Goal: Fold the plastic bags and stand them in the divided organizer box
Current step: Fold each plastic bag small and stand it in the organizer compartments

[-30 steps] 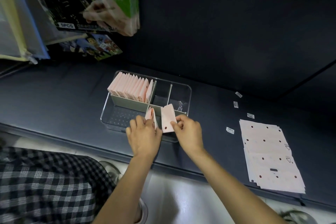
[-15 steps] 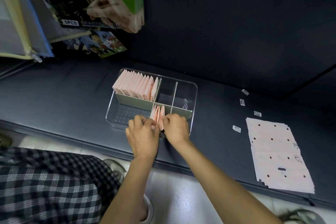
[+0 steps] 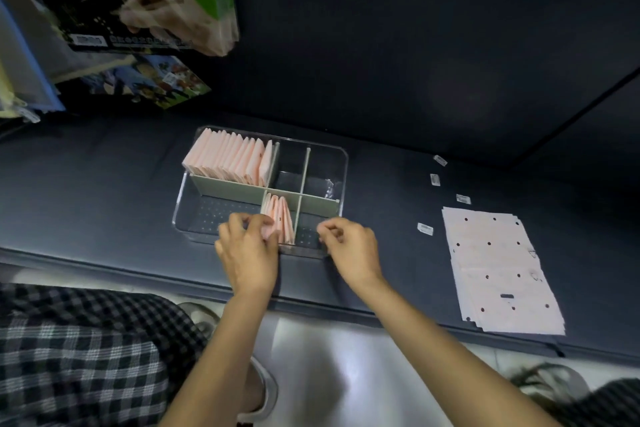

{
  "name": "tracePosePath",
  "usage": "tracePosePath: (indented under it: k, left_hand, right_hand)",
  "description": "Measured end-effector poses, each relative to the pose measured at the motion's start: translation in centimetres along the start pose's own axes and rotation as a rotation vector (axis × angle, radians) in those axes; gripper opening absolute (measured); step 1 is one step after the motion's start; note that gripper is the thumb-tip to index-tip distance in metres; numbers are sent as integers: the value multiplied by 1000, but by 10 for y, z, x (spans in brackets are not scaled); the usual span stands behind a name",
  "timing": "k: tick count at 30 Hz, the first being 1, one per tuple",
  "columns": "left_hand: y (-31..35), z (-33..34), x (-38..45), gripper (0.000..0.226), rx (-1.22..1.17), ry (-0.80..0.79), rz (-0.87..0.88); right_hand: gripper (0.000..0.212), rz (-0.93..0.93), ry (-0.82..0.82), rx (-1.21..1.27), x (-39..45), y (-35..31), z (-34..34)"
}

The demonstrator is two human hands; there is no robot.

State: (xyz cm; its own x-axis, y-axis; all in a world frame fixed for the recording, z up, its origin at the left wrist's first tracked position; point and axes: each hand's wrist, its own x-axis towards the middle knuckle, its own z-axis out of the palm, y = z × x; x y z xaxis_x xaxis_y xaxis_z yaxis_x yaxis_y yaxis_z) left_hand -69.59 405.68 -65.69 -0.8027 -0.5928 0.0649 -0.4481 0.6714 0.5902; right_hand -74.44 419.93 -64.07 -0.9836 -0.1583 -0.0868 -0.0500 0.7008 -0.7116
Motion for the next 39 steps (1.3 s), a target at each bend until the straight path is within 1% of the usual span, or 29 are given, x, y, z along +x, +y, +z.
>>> tracePosePath:
  k: [1, 3, 5, 7, 8, 9, 11, 13, 14, 17, 20, 21, 22, 25, 28, 30, 33, 35, 37, 39]
  left_hand:
    - [5, 0, -1, 15, -1, 10, 38]
    - [18, 2, -5, 14, -22, 21, 179]
    - [36, 8, -14, 12, -70, -14, 374]
    - [54, 17, -28, 10, -92, -117, 541]
    - [60, 22, -37, 8, -88, -189, 597]
    - [65, 29, -46, 7, -79, -270, 635]
    - [68, 44, -63, 13, -47, -433, 688]
    - [65, 60, -77, 24, 10, -558, 720]
    - [63, 66, -83, 30, 42, -606, 717]
    - [56, 78, -93, 39, 137, -694, 690]
    - [51, 81, -98, 39, 149, -705, 673]
    - [51, 81, -99, 39, 146, -696, 669]
    - [51, 81, -100, 38, 142, -688, 666]
    - [52, 80, -102, 38, 142, -676, 667]
    - [58, 79, -102, 38, 140, -690, 687]
    - [65, 78, -102, 40, 82, -690, 707]
    - [75, 76, -105, 53, 11, -676, 758]
    - [80, 75, -107, 67, -9, -660, 797]
    - [81, 73, -107, 76, -15, -630, 834]
    - [79, 72, -108, 70, -26, -587, 880]
  right_hand:
    - [8, -1, 25, -4, -6, 19, -15]
    - [6, 21, 78, -59, -18, 62, -49]
    - [13, 84, 120, -122, -29, 108, -84]
    - [25, 174, 139, -207, -40, 150, -116]
    - [32, 221, 142, -244, -47, 169, -129]
    - [38, 260, 141, -262, -53, 185, -140]
    - [49, 313, 134, -278, -64, 210, -155]
    - [53, 344, 135, -297, -73, 226, -161]
    - [51, 341, 139, -300, -75, 232, -161]
    - [33, 296, 173, -249, -78, 243, -158]
    - [8, 283, 247, -143, -76, 246, -157]
    - [7, 280, 255, -125, -75, 246, -157]
    - [10, 281, 250, -114, -74, 246, -157]
    - [12, 285, 206, -91, -69, 247, -159]
    - [9, 220, 183, -83, -64, 242, -162]
    - [6, 135, 127, -58, -58, 230, -161]
    - [9, 69, -45, 81, -52, 201, -153]
    - [10, 77, -185, 164, -50, 182, -143]
    - [8, 94, -324, 218, -49, 168, -133]
    - [12, 114, -438, 307, -47, 157, -126]
